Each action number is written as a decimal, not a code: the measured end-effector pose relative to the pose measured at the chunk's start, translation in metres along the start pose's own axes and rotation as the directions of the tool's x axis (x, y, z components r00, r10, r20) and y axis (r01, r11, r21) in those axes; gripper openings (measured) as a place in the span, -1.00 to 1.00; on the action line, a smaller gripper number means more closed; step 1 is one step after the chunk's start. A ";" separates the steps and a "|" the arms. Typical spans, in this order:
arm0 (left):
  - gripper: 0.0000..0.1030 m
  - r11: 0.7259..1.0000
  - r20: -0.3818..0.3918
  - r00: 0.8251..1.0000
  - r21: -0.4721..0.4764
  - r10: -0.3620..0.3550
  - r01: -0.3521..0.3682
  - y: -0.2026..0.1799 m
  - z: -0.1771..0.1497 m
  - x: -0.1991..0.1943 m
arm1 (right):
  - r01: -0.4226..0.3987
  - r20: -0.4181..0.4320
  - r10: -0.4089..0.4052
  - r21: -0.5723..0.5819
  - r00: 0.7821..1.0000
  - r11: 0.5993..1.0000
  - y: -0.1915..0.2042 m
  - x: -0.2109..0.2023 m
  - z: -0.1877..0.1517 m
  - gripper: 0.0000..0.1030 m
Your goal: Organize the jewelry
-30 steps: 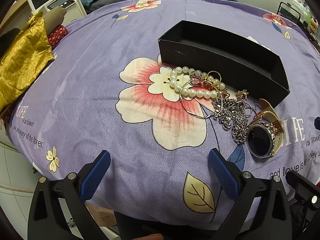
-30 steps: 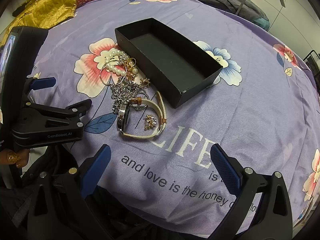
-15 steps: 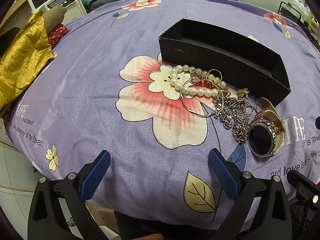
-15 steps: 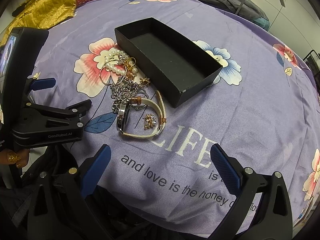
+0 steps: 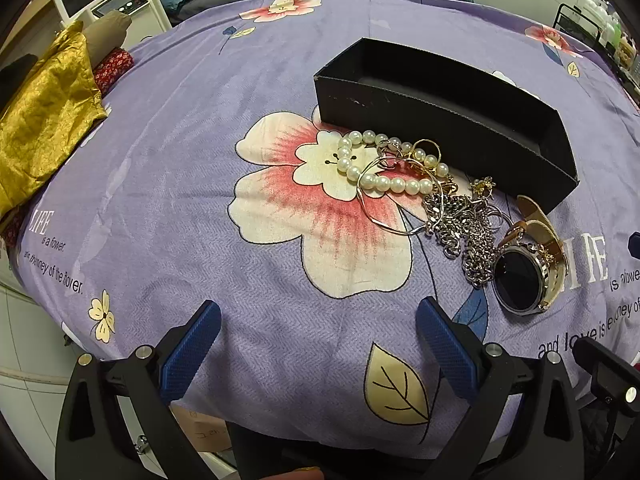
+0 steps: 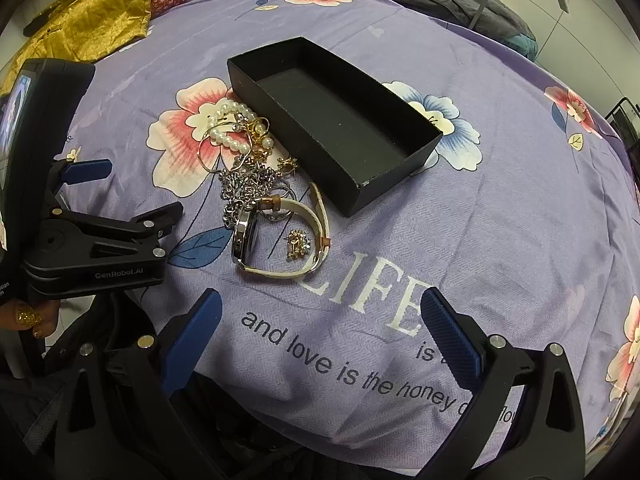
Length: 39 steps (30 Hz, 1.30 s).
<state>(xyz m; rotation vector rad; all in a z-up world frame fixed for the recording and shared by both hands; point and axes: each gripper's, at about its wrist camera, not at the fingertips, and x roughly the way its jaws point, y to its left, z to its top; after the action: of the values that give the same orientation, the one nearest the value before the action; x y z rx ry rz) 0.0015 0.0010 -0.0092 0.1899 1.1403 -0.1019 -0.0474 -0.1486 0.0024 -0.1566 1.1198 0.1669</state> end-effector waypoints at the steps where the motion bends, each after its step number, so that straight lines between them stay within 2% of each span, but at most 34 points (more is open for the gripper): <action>1: 0.87 1.000 -0.001 1.000 0.001 0.000 0.000 0.000 0.000 0.000 | -0.002 0.000 0.002 0.003 1.000 1.000 -0.001 0.000 0.000 0.91; 4: 0.87 1.000 -0.003 1.000 0.001 -0.003 0.003 0.000 0.000 0.001 | -0.002 0.010 0.001 0.009 1.000 1.000 -0.003 -0.001 0.001 0.91; 12: 0.87 0.997 -0.002 0.997 0.001 -0.073 0.073 -0.002 0.003 0.000 | 0.001 0.029 -0.003 0.046 1.000 0.999 -0.015 -0.005 0.002 0.91; 20: 0.87 0.995 0.008 0.995 0.001 -0.096 0.096 -0.004 0.005 -0.004 | -0.012 0.055 0.009 0.058 0.998 0.998 -0.018 -0.010 0.003 0.91; 28: 0.87 0.993 0.039 0.993 -0.014 -0.116 0.116 0.001 0.012 -0.010 | -0.046 0.093 0.033 0.139 0.995 0.989 -0.039 -0.014 0.005 0.91; 32: 0.87 0.995 0.048 0.994 -0.002 -0.097 0.097 0.000 0.015 -0.012 | -0.067 0.113 0.047 0.183 0.992 0.981 -0.052 -0.015 0.004 0.91; 34: 0.87 0.992 0.058 0.990 -0.014 -0.128 0.129 0.002 0.017 -0.014 | -0.067 0.120 0.045 0.188 0.992 0.980 -0.055 -0.014 0.002 0.91; 36: 0.87 0.981 0.056 0.980 -0.023 -0.191 0.192 0.003 0.020 -0.012 | -0.058 0.107 0.039 0.177 0.993 0.982 -0.054 -0.010 0.002 0.91; 39: 0.82 0.977 0.060 0.976 -0.022 -0.211 0.213 0.003 0.023 -0.008 | -0.063 0.095 0.048 0.158 0.994 0.985 -0.049 -0.005 0.003 0.85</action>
<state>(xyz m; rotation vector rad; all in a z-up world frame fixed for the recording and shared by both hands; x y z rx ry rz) 0.0195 -0.0013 0.0081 0.0394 1.1019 -0.2786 -0.0369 -0.1964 0.0100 0.0257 1.0425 0.1313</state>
